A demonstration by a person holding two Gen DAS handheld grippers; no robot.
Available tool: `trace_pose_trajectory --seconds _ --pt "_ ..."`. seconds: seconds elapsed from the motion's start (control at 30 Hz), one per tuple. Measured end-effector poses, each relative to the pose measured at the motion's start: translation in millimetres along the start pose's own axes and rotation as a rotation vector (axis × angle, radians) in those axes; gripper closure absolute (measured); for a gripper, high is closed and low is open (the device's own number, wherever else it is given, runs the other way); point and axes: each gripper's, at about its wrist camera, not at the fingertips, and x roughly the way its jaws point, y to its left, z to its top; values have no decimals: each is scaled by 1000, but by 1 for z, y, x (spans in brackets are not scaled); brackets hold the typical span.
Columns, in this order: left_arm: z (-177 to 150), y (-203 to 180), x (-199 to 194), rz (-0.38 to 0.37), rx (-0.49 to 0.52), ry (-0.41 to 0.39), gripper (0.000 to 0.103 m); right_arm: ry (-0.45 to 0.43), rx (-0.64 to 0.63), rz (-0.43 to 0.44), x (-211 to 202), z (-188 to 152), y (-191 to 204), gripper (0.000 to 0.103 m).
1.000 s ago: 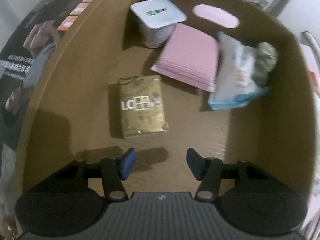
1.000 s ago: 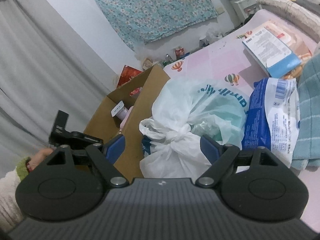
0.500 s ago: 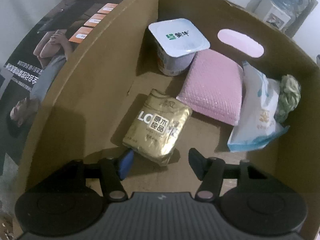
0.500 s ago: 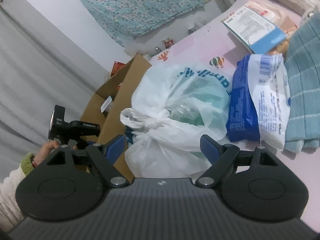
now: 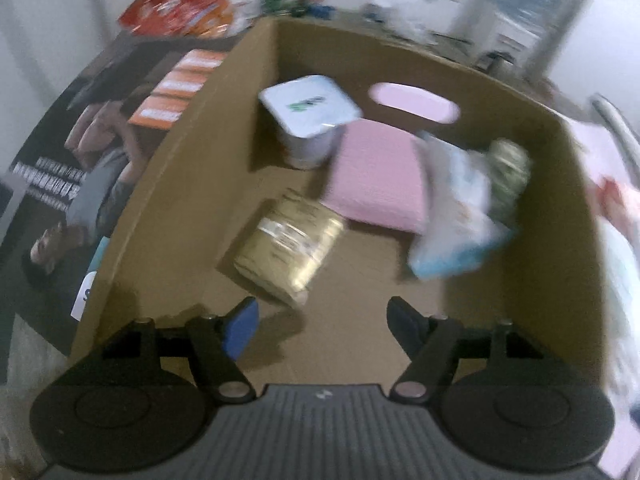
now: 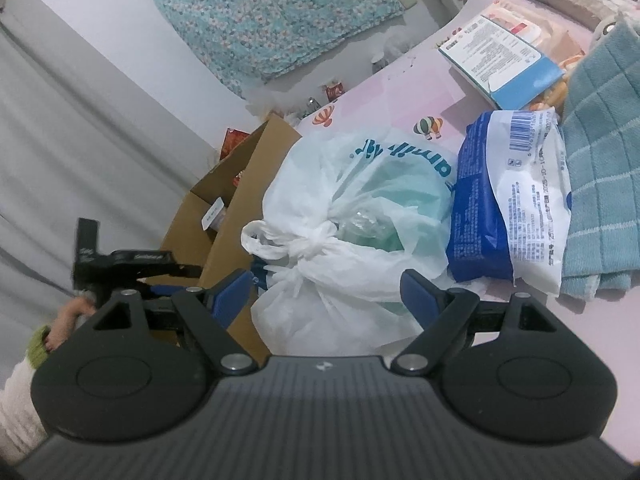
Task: Organize soft objects
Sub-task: 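Move the right tool toward the blue checkered towel while the left tool withdraws from the box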
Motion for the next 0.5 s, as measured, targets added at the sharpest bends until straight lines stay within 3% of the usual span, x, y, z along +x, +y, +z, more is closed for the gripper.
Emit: trace_pose_trajectory --seconds 0.27,0.4,0.5 --pt "-78 -64 -54 -87 327 -69 31 -18 25 7 -13 -10 3 21" --pt "-115 -75 -68 -194 315 -56 32 -38 35 7 -27 -18 4 21" --pt "-138 -81 -78 -204 342 -115 32 -49 43 0 -38 -24 2 21"
